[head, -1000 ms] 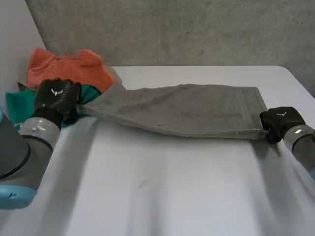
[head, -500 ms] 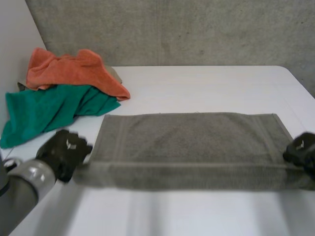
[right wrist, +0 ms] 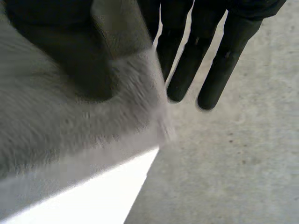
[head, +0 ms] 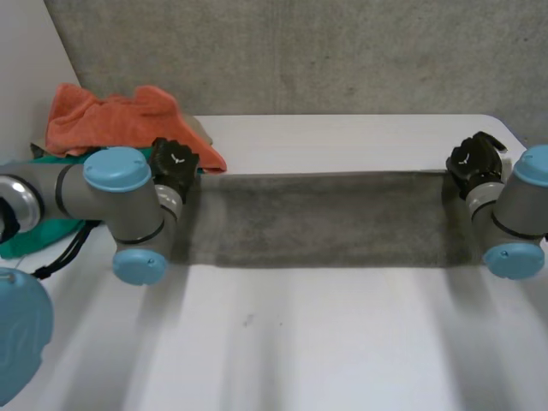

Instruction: Fold the laundry.

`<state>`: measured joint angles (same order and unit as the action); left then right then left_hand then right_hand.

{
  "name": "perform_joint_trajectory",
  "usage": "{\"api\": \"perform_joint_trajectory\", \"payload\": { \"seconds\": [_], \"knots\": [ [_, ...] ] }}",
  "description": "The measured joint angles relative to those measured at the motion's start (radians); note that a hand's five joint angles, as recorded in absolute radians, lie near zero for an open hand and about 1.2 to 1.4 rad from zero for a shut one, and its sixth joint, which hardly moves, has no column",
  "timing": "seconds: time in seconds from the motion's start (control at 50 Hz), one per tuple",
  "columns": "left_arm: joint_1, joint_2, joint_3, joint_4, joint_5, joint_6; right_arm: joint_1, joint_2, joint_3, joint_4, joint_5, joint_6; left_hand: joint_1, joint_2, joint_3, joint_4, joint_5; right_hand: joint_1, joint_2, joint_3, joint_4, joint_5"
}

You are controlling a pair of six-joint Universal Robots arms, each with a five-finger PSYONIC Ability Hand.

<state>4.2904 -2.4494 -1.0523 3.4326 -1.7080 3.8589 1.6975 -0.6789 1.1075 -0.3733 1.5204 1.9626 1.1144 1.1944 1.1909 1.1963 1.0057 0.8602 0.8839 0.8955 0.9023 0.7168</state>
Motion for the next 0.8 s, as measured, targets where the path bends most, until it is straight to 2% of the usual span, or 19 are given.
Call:
{"api": "perform_joint_trajectory", "payload": {
  "seconds": [0.04, 0.06, 0.08, 0.12, 0.16, 0.22, 0.34, 0.4, 0.46, 0.54, 0.6, 0.76, 0.8],
  "knots": [
    [-0.004, -0.025, 0.036, 0.013, 0.007, 0.0, 0.004, 0.035, -0.032, -0.027, -0.003, 0.001, -0.268, -0.238, -0.235, -0.24, -0.234, -0.334, -0.354, -0.346, -0.351, -0.366],
    [-0.006, -0.03, 0.043, 0.016, 0.01, -0.001, 0.006, 0.042, -0.039, -0.031, -0.003, 0.001, -0.391, -0.344, -0.339, -0.347, -0.34, -0.431, -0.451, -0.441, -0.447, -0.446],
    [-0.011, -0.038, 0.054, 0.023, 0.017, -0.001, 0.008, 0.055, -0.051, -0.039, -0.003, 0.003, -0.678, -0.613, -0.583, -0.599, -0.59, -0.573, -0.583, -0.579, -0.588, -0.593],
    [-0.025, -0.045, 0.064, 0.034, 0.03, -0.003, 0.014, 0.064, -0.061, -0.043, 0.0, 0.01, -0.898, -0.88, -0.871, -0.891, -0.869, -0.637, -0.66, -0.665, -0.673, -0.668],
    [-0.041, -0.044, 0.062, 0.041, 0.044, -0.006, 0.019, 0.056, -0.057, -0.039, 0.005, 0.028, -0.921, -0.972, -0.971, -0.984, -0.954, -0.64, -0.672, -0.686, -0.696, -0.676],
    [-0.066, -0.023, 0.036, 0.045, 0.061, -0.008, 0.019, 0.001, -0.017, -0.015, 0.011, 0.085, -0.921, -0.986, -0.984, -0.993, -0.957, -0.639, -0.672, -0.689, -0.698, -0.676],
    [-0.089, 0.083, -0.076, 0.044, 0.072, -0.014, -0.009, -0.204, 0.106, 0.111, -0.023, 0.271, -0.921, -0.986, -0.984, -0.993, -0.957, -0.639, -0.672, -0.689, -0.698, -0.675],
    [-0.089, 0.176, -0.174, 0.044, 0.072, -0.018, -0.075, -0.321, 0.179, 0.253, -0.102, 0.387, -0.921, -0.986, -0.984, -0.993, -0.957, -0.633, -0.664, -0.681, -0.69, -0.669],
    [-0.083, 0.259, -0.264, 0.047, 0.073, -0.035, -0.153, -0.374, 0.228, 0.393, -0.199, 0.45, -0.921, -0.986, -0.984, -0.993, -0.957, -0.525, -0.55, -0.56, -0.567, -0.55],
    [-0.072, 0.351, -0.373, 0.06, 0.088, -0.099, -0.253, -0.394, 0.275, 0.542, -0.322, 0.48, -0.921, -0.986, -0.984, -0.993, -0.957, -0.419, -0.45, -0.456, -0.462, -0.445],
    [-0.067, 0.395, -0.43, 0.068, 0.11, -0.168, -0.31, -0.389, 0.302, 0.588, -0.379, 0.48, -0.921, -0.986, -0.984, -0.993, -0.957, -0.394, -0.432, -0.429, -0.433, -0.419],
    [-0.065, 0.429, -0.494, 0.076, 0.154, -0.301, -0.366, -0.304, 0.332, 0.481, -0.408, 0.468, -0.921, -0.986, -0.984, -0.993, -0.957, -0.384, -0.426, -0.419, -0.424, -0.406],
    [-0.064, 0.428, -0.498, 0.077, 0.158, -0.312, -0.366, -0.276, 0.332, 0.432, -0.404, 0.466, -0.921, -0.986, -0.984, -0.993, -0.957, -0.295, -0.326, -0.33, -0.342, -0.329]
  ]
}}
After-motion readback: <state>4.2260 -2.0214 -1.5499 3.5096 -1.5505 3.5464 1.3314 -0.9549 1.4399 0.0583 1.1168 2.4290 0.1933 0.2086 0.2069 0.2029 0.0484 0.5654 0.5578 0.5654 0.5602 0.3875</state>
